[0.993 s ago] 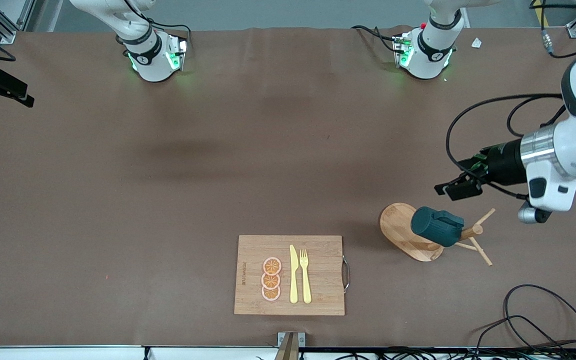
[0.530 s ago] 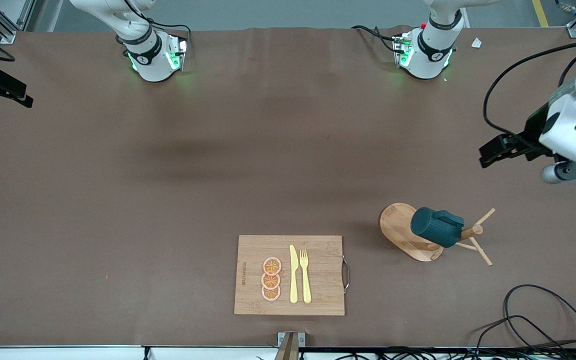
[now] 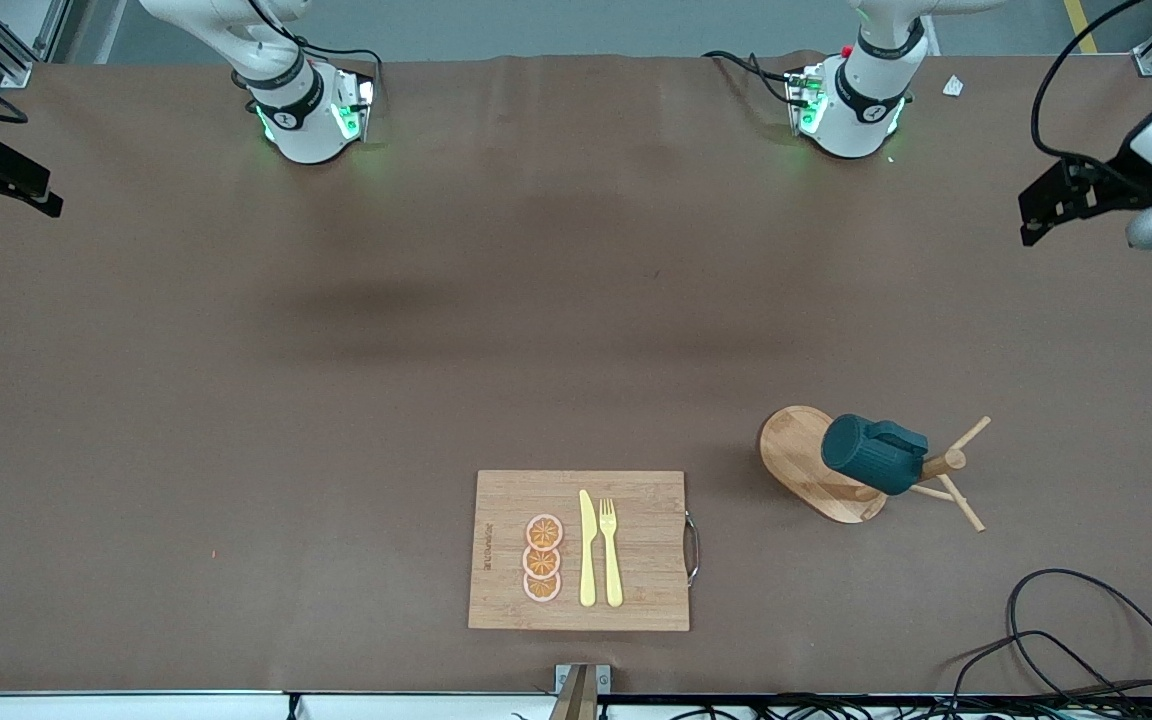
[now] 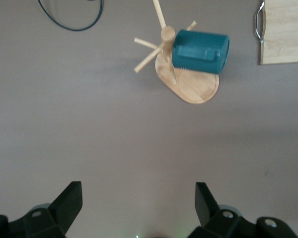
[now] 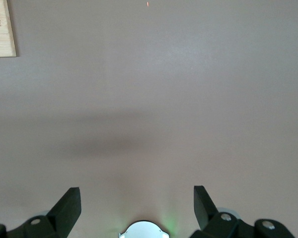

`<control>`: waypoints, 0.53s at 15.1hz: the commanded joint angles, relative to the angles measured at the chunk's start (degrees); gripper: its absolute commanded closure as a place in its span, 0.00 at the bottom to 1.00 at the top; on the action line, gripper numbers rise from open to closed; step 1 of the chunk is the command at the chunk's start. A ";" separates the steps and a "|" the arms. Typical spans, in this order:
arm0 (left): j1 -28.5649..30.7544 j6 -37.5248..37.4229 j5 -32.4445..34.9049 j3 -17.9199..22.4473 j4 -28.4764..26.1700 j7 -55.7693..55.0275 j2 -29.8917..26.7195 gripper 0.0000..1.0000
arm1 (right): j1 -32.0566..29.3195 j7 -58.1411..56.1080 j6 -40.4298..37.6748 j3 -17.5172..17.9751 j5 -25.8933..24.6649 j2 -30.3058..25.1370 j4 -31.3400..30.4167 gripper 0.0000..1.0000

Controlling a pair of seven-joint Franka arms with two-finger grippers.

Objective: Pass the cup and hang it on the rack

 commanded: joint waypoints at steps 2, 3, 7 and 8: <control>-1.36 0.38 -3.26 2.83 -5.64 0.78 -4.58 0.00 | -0.15 -0.57 0.09 0.30 -0.85 -1.10 -0.56 0.00; -1.09 0.64 -3.26 2.22 -6.43 0.35 -5.20 0.00 | -0.15 -0.65 0.09 0.30 -0.85 -1.10 -0.56 0.00; -1.09 1.52 -3.17 1.34 -7.75 -0.36 -6.69 0.00 | -0.15 -0.65 0.09 0.30 -0.85 -1.10 -0.56 0.00; -1.09 1.70 -3.17 1.34 -8.97 -0.36 -7.74 0.00 | -0.15 -0.57 0.01 0.30 -0.85 -1.10 -0.56 0.00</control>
